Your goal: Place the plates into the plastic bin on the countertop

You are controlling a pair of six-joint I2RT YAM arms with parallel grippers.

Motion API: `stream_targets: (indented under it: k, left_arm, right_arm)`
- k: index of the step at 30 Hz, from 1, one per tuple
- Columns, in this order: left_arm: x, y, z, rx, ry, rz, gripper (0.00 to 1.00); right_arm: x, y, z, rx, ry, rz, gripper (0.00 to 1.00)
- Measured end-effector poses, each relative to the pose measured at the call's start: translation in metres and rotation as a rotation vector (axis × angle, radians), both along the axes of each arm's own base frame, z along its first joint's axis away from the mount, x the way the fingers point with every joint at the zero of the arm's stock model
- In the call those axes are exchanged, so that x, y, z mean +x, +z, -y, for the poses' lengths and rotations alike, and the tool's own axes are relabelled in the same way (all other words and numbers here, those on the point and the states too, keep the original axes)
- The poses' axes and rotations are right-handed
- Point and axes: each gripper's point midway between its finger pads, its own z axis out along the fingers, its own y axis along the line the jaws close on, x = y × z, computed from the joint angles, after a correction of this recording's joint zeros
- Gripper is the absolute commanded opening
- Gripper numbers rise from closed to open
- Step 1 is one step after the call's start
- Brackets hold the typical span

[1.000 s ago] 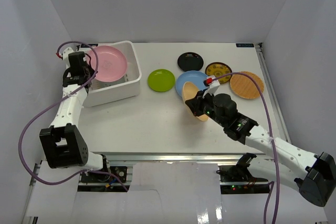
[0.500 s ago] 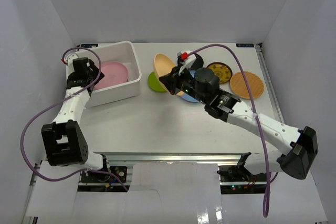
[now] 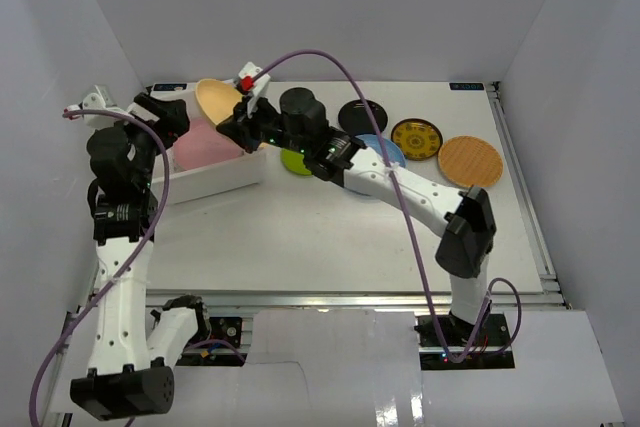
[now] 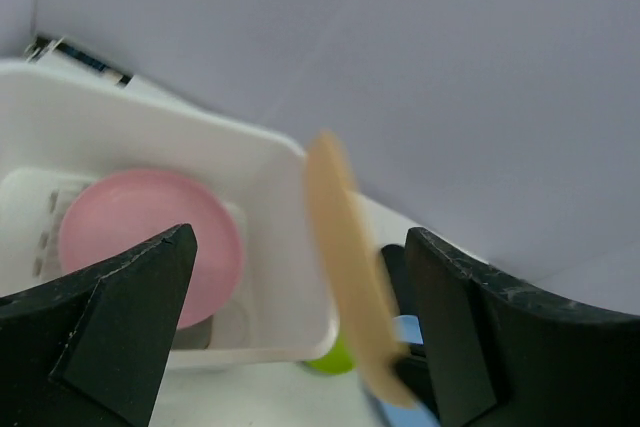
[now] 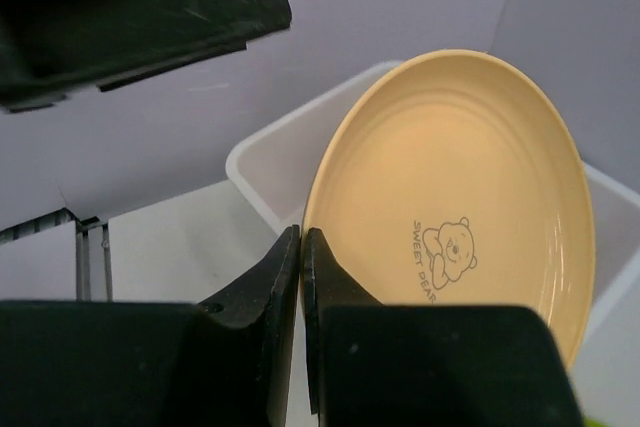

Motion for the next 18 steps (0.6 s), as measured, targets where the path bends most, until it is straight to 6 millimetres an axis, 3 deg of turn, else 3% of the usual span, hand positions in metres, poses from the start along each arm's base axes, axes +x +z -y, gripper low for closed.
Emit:
stream_targets:
  k: [2,6,9,13,14,16,17,18]
  left_arm:
    - [-0.012,0.038,0.011,0.016,-0.034,0.087,0.97]
    - [-0.029,0.095,0.045,0.053,-0.159,0.213,0.98]
    - [-0.039,0.112,0.071,0.067,-0.263,0.258,0.98]
    - [-0.045,0.113,0.089,0.075,-0.340,0.268,0.98]
    - [-0.045,0.112,0.092,0.075,-0.350,0.269,0.98]
    - [-0.044,0.107,0.095,0.075,-0.367,0.260,0.98]
    - [-0.043,0.105,0.096,0.074,-0.372,0.257,0.98]
    - [-0.042,0.104,0.098,0.074,-0.378,0.255,0.98]
  right_arm:
    - [0.004,0.011,-0.026,0.015,0.047,0.073,0.08]
    - [0.016,-0.015,-0.074,-0.007,0.105,0.151,0.08]
    - [0.026,-0.042,-0.105,-0.021,0.117,0.205,0.08]
    - [0.031,-0.113,-0.128,-0.120,0.117,0.240,0.08]
    - [0.033,-0.131,-0.132,-0.149,0.111,0.247,0.21]
    - [0.033,-0.162,-0.140,-0.197,0.099,0.273,0.56]
    - [0.034,-0.160,-0.144,-0.174,0.086,0.293,0.74]
    - [0.033,-0.155,-0.146,-0.164,0.077,0.320,0.78]
